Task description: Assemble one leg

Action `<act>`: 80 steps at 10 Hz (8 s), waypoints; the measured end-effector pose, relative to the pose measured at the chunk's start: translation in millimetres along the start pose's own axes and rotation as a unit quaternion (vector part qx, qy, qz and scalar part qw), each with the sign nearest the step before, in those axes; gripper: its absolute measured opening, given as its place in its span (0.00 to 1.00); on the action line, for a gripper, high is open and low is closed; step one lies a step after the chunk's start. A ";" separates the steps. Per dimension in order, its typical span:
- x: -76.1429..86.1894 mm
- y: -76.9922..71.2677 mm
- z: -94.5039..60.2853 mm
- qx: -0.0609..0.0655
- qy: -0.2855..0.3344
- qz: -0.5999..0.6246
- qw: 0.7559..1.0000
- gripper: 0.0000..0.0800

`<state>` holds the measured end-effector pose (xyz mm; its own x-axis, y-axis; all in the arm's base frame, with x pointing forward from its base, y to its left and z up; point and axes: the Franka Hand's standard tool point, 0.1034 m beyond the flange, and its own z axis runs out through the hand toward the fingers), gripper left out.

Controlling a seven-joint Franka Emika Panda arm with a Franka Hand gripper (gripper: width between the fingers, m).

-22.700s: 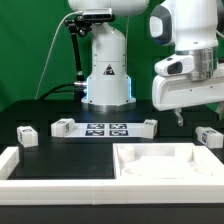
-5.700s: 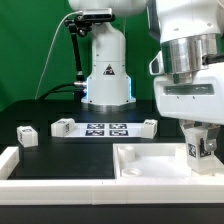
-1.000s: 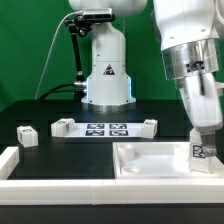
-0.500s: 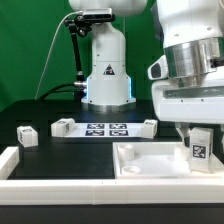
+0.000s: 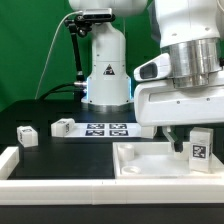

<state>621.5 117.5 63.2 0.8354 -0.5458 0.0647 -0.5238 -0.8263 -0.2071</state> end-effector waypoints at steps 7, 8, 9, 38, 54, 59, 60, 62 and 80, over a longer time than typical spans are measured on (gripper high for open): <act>4.8 4.1 -0.9 0.003 0.017 0.053 0.998 0.37; 2.7 4.2 -0.8 0.007 0.018 0.120 0.993 0.37; 2.9 5.0 -1.1 0.010 0.016 0.196 0.980 0.37; -3.1 7.6 1.8 -0.003 -0.016 0.031 0.999 0.81; -2.1 8.7 2.4 0.013 -0.023 0.575 0.818 0.36; -8.6 3.4 5.6 0.018 -0.038 0.775 0.630 0.36; -8.6 3.8 5.6 0.020 -0.041 0.782 0.622 0.36; -8.7 3.7 5.7 0.022 -0.040 0.759 0.649 0.46; -4.8 3.8 1.4 -0.026 -0.038 0.027 0.999 0.36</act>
Offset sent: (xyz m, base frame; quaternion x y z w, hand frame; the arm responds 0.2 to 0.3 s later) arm 0.0000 0.0000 0.0000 0.0000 0.0000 0.0000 1.0000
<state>615.7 117.2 60.7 0.8148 -0.5794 -0.0193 -0.5749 -0.8031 -0.1565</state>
